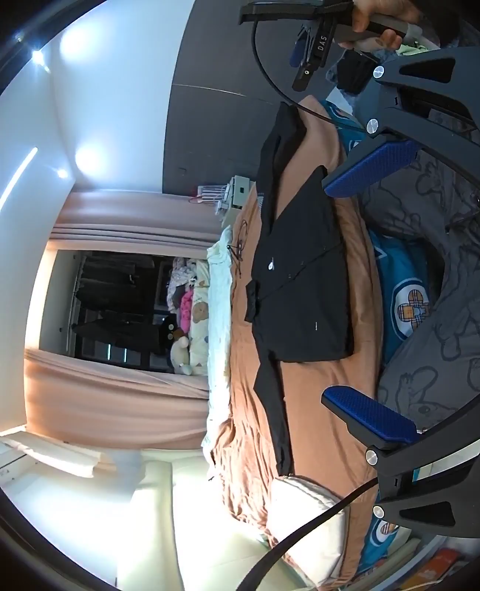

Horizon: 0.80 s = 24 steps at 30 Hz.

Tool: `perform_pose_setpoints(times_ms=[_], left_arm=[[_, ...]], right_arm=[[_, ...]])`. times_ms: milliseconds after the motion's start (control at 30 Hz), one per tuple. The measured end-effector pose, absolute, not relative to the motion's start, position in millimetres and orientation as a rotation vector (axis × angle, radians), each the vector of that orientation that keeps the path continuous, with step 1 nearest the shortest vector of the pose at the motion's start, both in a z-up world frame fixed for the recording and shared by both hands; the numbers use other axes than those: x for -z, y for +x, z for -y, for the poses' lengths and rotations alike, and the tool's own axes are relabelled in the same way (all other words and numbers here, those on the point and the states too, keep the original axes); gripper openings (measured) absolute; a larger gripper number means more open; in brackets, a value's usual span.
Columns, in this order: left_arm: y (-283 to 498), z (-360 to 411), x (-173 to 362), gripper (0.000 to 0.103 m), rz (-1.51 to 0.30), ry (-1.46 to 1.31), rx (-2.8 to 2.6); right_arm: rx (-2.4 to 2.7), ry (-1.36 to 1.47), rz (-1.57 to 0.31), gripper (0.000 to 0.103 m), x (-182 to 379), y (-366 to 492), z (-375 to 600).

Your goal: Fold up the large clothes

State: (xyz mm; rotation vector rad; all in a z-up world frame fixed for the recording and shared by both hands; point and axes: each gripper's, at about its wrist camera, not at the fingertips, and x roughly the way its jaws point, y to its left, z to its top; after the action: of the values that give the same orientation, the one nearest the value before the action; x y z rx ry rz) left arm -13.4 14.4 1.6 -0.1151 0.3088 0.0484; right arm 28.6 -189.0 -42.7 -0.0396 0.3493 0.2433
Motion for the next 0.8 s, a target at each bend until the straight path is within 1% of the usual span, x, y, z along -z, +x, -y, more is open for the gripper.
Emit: perform_pose_setpoints(times_ms=[800], left_arm=[[-15.0, -23.7, -4.3, 0.103, -0.305, -0.139, -0.045]], right_arm=[[-0.249, -0.038, -0.319, 0.103, 57.3, 35.4, 193.0]])
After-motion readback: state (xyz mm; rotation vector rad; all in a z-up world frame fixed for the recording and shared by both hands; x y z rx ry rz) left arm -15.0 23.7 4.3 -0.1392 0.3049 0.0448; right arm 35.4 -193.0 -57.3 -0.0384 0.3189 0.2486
